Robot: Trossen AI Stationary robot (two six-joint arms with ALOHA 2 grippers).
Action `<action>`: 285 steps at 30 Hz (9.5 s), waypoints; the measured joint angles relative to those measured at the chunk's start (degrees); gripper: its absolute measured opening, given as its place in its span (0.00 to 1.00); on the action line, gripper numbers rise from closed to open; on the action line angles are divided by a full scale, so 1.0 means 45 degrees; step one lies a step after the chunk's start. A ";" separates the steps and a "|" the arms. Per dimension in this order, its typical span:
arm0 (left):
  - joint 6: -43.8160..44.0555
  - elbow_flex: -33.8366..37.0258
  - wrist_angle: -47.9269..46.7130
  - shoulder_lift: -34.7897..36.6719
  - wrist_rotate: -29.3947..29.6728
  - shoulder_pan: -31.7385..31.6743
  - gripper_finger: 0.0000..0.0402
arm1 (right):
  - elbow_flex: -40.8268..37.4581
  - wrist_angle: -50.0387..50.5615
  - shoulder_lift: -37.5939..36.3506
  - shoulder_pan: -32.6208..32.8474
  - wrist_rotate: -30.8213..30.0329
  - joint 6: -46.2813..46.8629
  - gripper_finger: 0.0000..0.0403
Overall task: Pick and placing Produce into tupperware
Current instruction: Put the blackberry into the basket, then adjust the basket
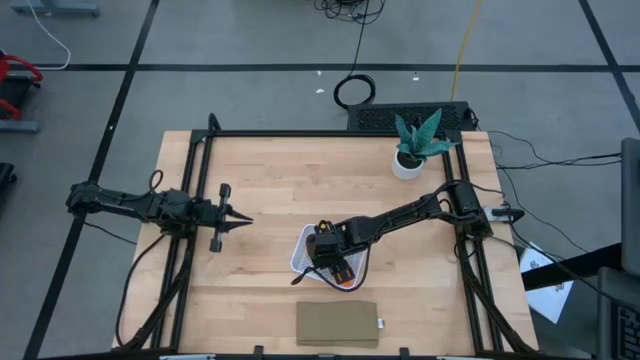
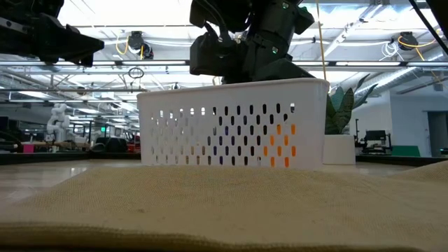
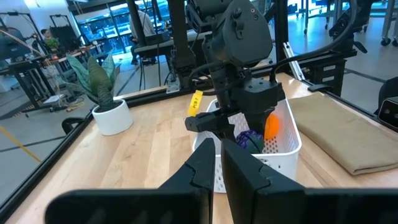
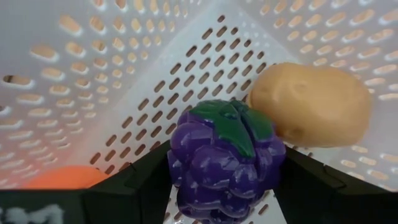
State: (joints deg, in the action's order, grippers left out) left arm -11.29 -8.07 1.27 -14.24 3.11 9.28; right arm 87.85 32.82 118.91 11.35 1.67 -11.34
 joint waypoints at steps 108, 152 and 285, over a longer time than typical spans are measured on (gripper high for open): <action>-0.0005 0.0003 -0.0251 -0.0001 0.0000 0.0000 0.08 | 0.0010 -0.1354 -0.3868 0.0573 -0.0115 -0.0028 0.00; -0.0146 0.0004 -0.0244 0.0000 -0.0005 0.0002 0.08 | -0.3657 -0.2056 -1.2296 -0.0433 -0.3706 0.0231 0.00; -0.0079 0.0004 -0.0621 0.0000 0.0010 0.0000 0.08 | -1.8690 -1.1623 -2.2416 -0.3487 0.1982 0.2066 0.00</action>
State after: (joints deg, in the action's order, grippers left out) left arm -11.64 -8.05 -1.52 -14.24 3.16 9.28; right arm 3.75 -19.49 18.04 -4.34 10.59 -2.04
